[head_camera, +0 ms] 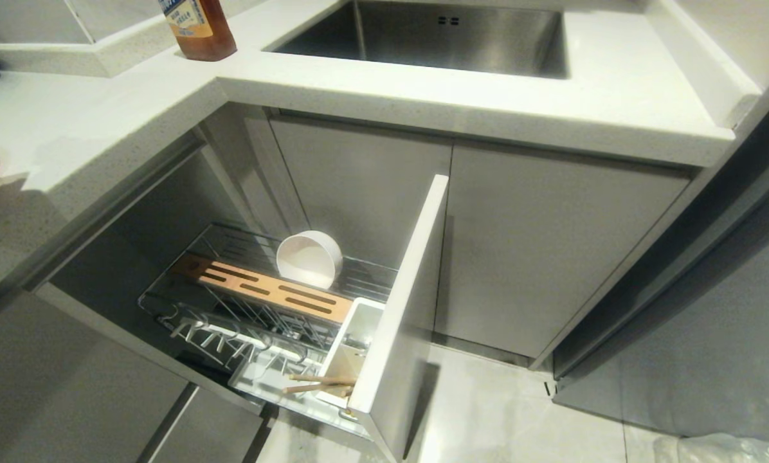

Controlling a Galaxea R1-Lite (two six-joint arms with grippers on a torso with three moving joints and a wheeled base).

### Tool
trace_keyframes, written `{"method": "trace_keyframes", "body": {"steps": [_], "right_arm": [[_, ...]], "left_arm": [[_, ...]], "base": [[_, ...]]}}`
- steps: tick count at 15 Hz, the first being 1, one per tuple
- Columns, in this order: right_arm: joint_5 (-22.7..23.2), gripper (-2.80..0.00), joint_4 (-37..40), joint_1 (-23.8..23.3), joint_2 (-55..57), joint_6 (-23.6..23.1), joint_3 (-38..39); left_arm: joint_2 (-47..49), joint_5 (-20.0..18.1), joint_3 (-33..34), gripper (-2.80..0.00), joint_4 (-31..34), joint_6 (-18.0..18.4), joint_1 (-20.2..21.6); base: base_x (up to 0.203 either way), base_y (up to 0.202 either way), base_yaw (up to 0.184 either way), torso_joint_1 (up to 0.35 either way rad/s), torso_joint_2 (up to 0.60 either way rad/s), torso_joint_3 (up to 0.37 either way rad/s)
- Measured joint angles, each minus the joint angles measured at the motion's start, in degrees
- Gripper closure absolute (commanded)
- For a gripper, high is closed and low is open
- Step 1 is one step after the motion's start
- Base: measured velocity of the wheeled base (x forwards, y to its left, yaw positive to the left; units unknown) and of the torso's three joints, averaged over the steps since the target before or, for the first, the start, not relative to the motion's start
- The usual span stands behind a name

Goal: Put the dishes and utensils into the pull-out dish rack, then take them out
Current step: Take the plate out of the cupboard, then take the bowl out of the cupboard

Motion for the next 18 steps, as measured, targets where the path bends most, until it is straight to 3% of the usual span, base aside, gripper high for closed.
{"method": "trace_keyframes", "body": {"steps": [5, 10, 11, 12, 15, 18], "right_arm": [[0.0, 0.00, 0.0, 0.0, 0.0, 0.0, 0.0], [0.0, 0.00, 0.0, 0.0, 0.0, 0.0, 0.0], [0.0, 0.00, 0.0, 0.0, 0.0, 0.0, 0.0], [0.0, 0.00, 0.0, 0.0, 0.0, 0.0, 0.0], [0.0, 0.00, 0.0, 0.0, 0.0, 0.0, 0.0], [0.0, 0.00, 0.0, 0.0, 0.0, 0.0, 0.0]], "left_arm": [[-0.9, -0.7, 0.0, -2.80, 0.0, -1.9, -3.0], [-4.9, -6.5, 0.4, -2.80, 0.0, -10.8, -10.2], [-6.2, -8.1, 1.1, -2.62, 0.1, -13.5, -12.1], [-7.6, -9.2, 1.9, 0.00, 0.0, -16.3, -13.7], [-12.1, -10.6, 6.5, 0.00, -1.0, -22.5, -18.1], [-17.0, -11.7, 12.4, 0.00, -4.5, -26.4, -20.7]], "base": [[0.000, 0.000, 0.000, 0.000, 0.00, 0.000], [0.000, 0.000, 0.000, 0.000, 0.00, 0.000], [0.000, 0.000, 0.000, 0.000, 0.00, 0.000], [0.000, 0.000, 0.000, 0.000, 0.00, 0.000], [0.000, 0.000, 0.000, 0.000, 0.00, 0.000], [0.000, 0.000, 0.000, 0.000, 0.00, 0.000]]}}
